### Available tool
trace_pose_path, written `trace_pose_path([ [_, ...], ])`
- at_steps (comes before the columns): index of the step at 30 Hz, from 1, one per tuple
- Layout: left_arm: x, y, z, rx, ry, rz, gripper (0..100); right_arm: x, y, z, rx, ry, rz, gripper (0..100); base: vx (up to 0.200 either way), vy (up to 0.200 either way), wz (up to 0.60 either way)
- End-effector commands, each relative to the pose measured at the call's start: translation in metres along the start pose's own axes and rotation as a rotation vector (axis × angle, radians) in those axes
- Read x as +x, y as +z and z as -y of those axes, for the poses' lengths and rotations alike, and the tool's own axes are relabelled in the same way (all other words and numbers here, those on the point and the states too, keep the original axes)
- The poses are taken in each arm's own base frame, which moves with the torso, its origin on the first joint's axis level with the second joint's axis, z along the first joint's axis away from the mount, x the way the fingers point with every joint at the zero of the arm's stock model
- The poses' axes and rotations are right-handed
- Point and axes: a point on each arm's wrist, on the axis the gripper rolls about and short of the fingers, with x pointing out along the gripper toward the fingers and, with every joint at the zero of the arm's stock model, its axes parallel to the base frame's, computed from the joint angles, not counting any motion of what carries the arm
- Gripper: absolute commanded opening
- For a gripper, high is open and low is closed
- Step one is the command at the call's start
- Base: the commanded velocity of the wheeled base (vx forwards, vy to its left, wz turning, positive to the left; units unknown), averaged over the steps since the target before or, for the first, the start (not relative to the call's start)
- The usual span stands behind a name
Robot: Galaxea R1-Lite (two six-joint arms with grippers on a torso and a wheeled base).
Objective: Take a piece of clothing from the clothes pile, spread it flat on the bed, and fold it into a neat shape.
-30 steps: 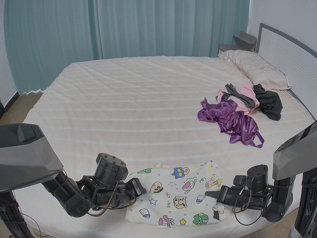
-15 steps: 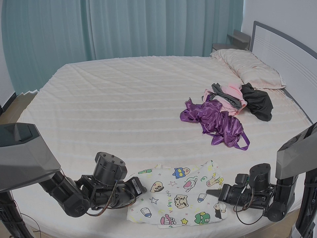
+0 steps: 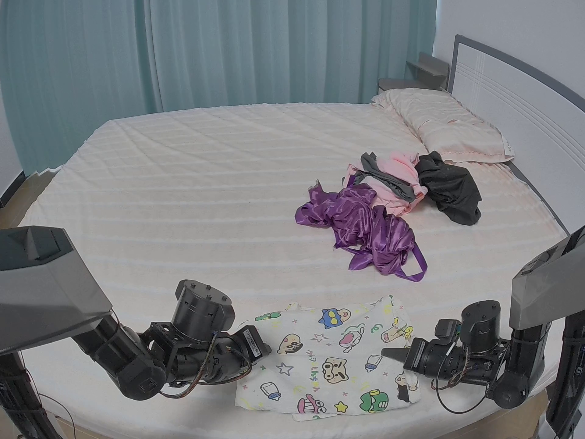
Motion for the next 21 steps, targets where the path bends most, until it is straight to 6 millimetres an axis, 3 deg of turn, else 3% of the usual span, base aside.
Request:
trace_pose_path([
  [1, 0.001, 0.0, -0.001, -0.001, 0.003, -0.001, 0, 0.0, 0.001, 0.0, -0.001, 0.002, 0.005, 0, 0.0, -0.2, 0.0],
  [11, 0.0, -0.004, -0.007, -0.002, 0.025, -0.013, 0, 0.0, -0.002, 0.002, -0.003, -0.009, -0.005, 0, 0.0, 0.0, 0.0],
  [12, -0.001, -0.004, -0.007, -0.002, 0.022, -0.011, 100, 0.0, -0.002, 0.002, -0.002, -0.011, -0.007, 100, 0.0, 0.0, 0.0],
  [18, -0.004, -0.003, -0.011, -0.005, 0.014, 0.005, 100, -0.003, -0.002, 0.004, 0.0, -0.022, -0.007, 100, 0.0, 0.0, 0.0],
  [21, -0.011, 0.001, -0.019, -0.01, 0.042, 0.062, 100, -0.015, 0.002, 0.013, -0.057, -0.08, 0.022, 100, 0.0, 0.0, 0.0],
])
